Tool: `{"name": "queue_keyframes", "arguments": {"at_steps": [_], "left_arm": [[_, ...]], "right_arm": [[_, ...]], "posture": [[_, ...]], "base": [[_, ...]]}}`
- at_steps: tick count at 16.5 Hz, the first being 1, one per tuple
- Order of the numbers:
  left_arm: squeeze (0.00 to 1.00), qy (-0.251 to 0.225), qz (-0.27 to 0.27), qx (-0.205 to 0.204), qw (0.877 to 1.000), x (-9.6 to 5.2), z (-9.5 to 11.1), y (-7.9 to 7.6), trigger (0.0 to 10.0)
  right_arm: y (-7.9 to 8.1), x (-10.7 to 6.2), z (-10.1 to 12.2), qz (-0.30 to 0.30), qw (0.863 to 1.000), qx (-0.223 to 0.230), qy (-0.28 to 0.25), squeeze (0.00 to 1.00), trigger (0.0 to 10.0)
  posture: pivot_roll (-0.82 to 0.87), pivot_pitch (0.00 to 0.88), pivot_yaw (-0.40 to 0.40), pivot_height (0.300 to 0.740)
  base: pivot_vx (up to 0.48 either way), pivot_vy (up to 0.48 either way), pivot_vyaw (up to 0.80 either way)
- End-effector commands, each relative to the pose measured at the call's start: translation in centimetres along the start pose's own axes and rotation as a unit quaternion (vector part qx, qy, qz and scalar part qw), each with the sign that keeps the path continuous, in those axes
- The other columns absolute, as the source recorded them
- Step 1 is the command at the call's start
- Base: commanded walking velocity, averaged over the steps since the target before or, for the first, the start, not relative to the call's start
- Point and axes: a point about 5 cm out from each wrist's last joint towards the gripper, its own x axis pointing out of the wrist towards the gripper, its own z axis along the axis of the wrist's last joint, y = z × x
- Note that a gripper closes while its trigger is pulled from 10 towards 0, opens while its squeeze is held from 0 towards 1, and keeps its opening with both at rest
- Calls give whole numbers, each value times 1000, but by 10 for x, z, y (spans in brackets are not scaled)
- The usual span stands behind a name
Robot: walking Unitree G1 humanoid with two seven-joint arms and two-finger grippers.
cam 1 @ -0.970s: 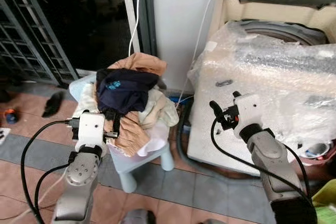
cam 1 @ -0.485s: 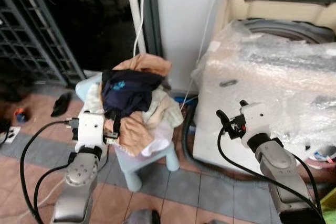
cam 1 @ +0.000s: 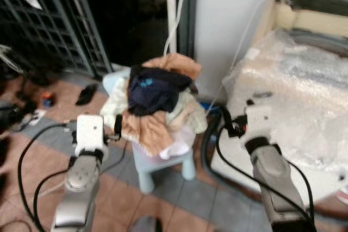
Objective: Clothes washing
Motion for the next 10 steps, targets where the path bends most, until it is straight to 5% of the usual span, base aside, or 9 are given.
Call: {"name": "queue_keyframes", "arguments": {"at_steps": [1, 4, 10], "left_arm": [[0, -3, -9, -2, 1000, 0, 2, -3, 10000], [0, 3, 7, -10, 1000, -2, -2, 3, 10000], [0, 10, 8, -18, 1000, -6, -6, 3, 10000]], "right_arm": [[1, 0, 10, 18, 999, -19, -23, 0, 10000], [-9, -2, 7, 20, 999, -35, -13, 0, 10000], [-13, 3, 7, 15, 999, -30, -14, 0, 10000]], "posture": [[-34, 0, 83, 740], [-37, 0, 74, 740], [-26, 0, 70, 740]], "base": [[0, 0, 781], [0, 0, 771], [364, 0, 378]]}}
